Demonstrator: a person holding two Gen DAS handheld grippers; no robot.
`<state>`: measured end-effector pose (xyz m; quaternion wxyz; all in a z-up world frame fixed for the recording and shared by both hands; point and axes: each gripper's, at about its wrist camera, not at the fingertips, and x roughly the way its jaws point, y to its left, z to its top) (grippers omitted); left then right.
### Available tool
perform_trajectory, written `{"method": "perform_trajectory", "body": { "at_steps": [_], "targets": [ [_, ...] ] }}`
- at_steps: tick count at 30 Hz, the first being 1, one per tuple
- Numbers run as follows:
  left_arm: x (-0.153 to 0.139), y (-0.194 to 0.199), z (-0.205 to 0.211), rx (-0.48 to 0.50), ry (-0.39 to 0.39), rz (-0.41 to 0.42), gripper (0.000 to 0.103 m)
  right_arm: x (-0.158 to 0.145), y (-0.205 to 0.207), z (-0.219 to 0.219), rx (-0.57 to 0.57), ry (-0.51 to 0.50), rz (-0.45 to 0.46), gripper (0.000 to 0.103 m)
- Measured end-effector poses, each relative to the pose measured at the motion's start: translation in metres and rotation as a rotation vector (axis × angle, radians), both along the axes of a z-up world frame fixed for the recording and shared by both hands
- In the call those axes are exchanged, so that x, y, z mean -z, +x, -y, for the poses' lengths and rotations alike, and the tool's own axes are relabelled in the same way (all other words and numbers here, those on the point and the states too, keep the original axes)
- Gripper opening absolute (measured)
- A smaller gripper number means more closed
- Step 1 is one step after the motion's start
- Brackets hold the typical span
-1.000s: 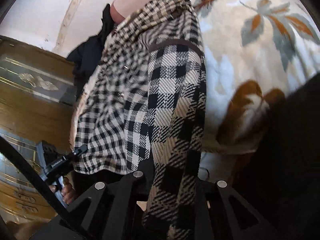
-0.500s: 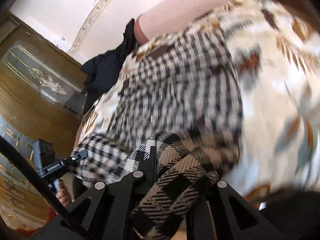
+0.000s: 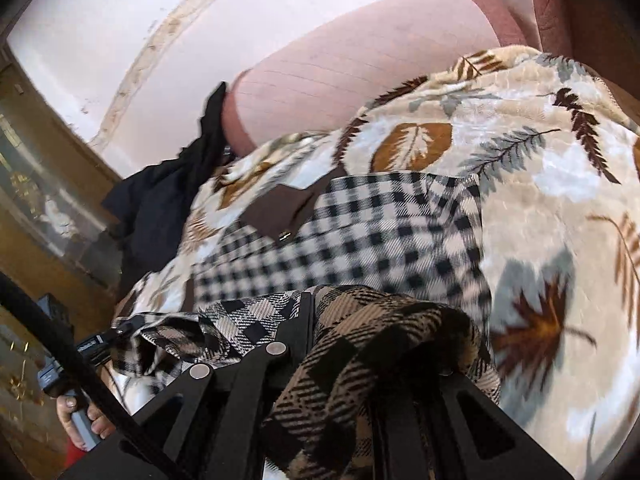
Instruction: Fold large clothes
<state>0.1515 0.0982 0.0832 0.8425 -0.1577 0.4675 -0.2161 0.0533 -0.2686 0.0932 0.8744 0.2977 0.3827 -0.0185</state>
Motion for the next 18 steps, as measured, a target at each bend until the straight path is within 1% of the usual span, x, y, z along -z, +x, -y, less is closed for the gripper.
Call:
{"method": "perform_trajectory", "body": {
  "at_steps": [4,6,7,8,10,12,13,14,15,16,17,18],
  "targets": [
    [0.015,0.025,0.005,0.015,-0.013,-0.018,0.007,0.024,0.024,0.021,0.021,0.048,-0.026,0.008],
    [0.020,0.032,0.006,0.024,-0.046,-0.022,0.007,0.032,0.031,0.030,0.032,0.091,-0.028,0.009],
    [0.021,0.035,0.005,0.022,-0.075,-0.028,0.007,0.034,0.034,0.035,0.035,0.110,-0.025,0.009],
    [0.022,0.040,0.003,0.023,-0.123,-0.035,0.010,0.036,0.038,0.039,0.036,0.127,-0.022,0.010],
    [0.022,0.052,-0.003,0.017,-0.221,-0.052,0.020,0.038,0.046,0.047,0.047,0.156,-0.008,0.011],
    [0.019,0.059,-0.012,-0.019,-0.298,-0.048,0.039,0.040,0.053,0.055,0.063,0.191,0.011,0.017],
    [0.018,0.062,-0.019,-0.044,-0.339,-0.047,0.044,0.041,0.057,0.058,0.074,0.214,0.023,0.025],
    [0.018,0.066,-0.025,-0.071,-0.388,-0.053,0.050,0.042,0.060,0.062,0.085,0.232,0.036,0.038],
    [0.020,0.070,-0.031,-0.087,-0.441,-0.072,0.053,0.042,0.063,0.065,0.100,0.245,0.053,0.046],
    [0.023,0.074,-0.035,-0.100,-0.475,-0.092,0.053,0.041,0.065,0.068,0.115,0.249,0.069,0.058],
    [0.026,0.077,-0.038,-0.113,-0.490,-0.110,0.054,0.041,0.067,0.070,0.132,0.243,0.082,0.062],
    [0.028,0.078,-0.040,-0.121,-0.489,-0.117,0.054,0.040,0.069,0.072,0.147,0.232,0.086,0.062]
  ]
}}
